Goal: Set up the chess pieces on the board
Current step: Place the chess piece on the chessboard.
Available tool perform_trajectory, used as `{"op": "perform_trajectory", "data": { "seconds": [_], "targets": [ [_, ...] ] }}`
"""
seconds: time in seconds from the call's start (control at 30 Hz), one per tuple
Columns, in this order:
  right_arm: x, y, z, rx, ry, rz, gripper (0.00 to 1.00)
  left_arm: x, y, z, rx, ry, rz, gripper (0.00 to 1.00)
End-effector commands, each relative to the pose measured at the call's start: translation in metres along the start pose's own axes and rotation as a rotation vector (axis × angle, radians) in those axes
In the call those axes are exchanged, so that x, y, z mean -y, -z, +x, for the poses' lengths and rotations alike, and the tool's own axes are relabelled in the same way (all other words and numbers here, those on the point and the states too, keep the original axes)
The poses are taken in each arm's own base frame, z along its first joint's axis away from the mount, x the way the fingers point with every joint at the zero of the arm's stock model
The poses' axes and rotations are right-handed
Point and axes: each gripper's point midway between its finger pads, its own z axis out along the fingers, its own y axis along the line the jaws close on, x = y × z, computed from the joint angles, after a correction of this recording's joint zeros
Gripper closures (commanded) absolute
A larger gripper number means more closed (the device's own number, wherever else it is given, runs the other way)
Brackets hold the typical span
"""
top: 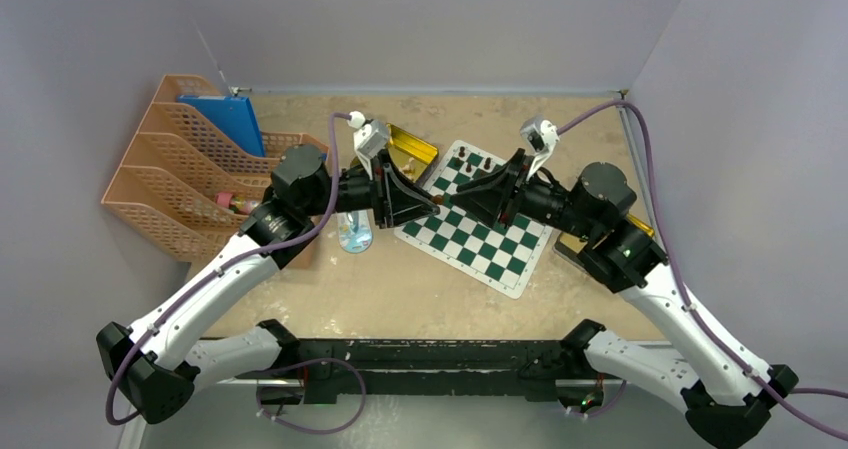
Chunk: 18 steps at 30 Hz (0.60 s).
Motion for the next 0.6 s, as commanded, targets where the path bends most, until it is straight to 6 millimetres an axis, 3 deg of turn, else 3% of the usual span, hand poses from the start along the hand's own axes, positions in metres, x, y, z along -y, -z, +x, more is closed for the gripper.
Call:
{"op": "perform_trajectory", "data": {
  "seconds": [0.0,0.17,0.4,0.57],
  "targets": [
    [-0.018,0.001,-0.011,0.010,0.029,-0.083,0.63,0.026,0.002,-0.024,0.070,-0.007,0.100,1.00],
    [-0.030,-0.006,-0.028,0.069,0.007,-0.145,0.64,0.030,0.002,-0.020,0.059,0.000,0.137,1.00],
    [-0.026,-0.014,-0.013,0.009,-0.035,-0.161,0.66,0.028,0.001,-0.019,0.050,0.016,0.128,1.00],
    [-0.035,-0.013,-0.023,0.035,-0.057,-0.192,0.63,0.025,-0.001,-0.018,0.039,0.021,0.122,1.00]
  ]
}}
